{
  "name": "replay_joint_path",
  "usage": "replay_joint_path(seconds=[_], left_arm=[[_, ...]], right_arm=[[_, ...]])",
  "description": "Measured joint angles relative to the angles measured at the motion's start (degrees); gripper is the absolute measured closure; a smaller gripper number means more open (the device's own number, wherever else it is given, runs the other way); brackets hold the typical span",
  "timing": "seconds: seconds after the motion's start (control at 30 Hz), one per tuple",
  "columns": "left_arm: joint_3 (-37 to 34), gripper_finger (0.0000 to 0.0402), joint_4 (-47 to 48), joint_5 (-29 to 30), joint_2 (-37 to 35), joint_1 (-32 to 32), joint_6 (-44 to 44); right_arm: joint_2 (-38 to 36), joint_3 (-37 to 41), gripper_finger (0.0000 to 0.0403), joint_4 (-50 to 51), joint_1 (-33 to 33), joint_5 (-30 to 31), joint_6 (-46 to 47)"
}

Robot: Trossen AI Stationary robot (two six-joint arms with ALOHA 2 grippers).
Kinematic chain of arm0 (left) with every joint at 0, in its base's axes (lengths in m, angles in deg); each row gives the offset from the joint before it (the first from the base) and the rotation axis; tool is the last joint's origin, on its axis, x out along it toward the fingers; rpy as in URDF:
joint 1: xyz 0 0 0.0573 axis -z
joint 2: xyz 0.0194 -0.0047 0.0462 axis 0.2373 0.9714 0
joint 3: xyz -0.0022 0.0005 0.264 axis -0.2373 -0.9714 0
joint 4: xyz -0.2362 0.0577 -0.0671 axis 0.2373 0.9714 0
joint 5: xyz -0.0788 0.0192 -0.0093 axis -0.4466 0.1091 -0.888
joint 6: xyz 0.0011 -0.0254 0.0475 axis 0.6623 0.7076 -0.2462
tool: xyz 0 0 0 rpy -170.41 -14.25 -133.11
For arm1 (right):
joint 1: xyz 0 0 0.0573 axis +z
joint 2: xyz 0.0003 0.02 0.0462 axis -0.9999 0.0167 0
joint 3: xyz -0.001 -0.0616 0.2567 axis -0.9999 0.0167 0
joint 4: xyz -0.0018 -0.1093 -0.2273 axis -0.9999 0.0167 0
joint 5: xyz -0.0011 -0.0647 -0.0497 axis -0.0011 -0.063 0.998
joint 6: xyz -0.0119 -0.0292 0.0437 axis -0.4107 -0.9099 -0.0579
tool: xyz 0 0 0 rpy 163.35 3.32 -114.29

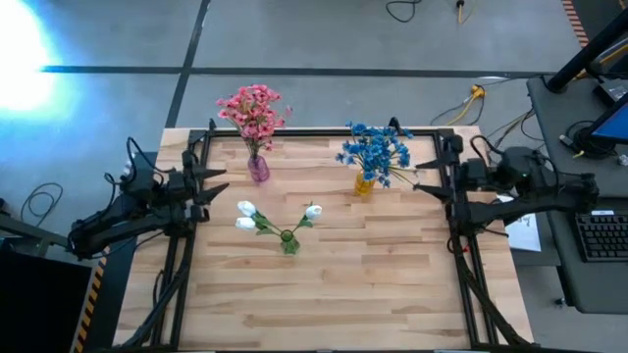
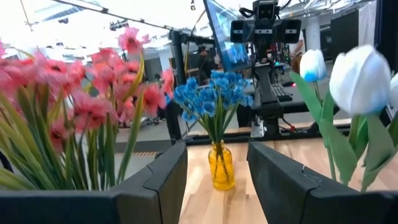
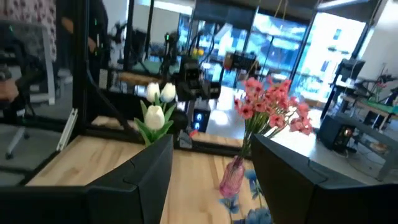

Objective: Sort flowers into vase by color
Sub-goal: Return to Home Position

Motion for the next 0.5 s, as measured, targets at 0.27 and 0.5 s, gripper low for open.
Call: replay_joint_path(seconds=[0.27,0.5], left_arm=[[-3.5,0.0244,-0.3,-1.1,0.0,0.0,2.4],[-6.1,0.0244,-0.6,-1.6,0.0,0.0,5.2]], right_arm=[[-12.8,13.9,0.0193,-7.4,0.0,1.4,2.9],[-21.9,26.5,0.0193,-15.7,0.0,2.1,5.3]])
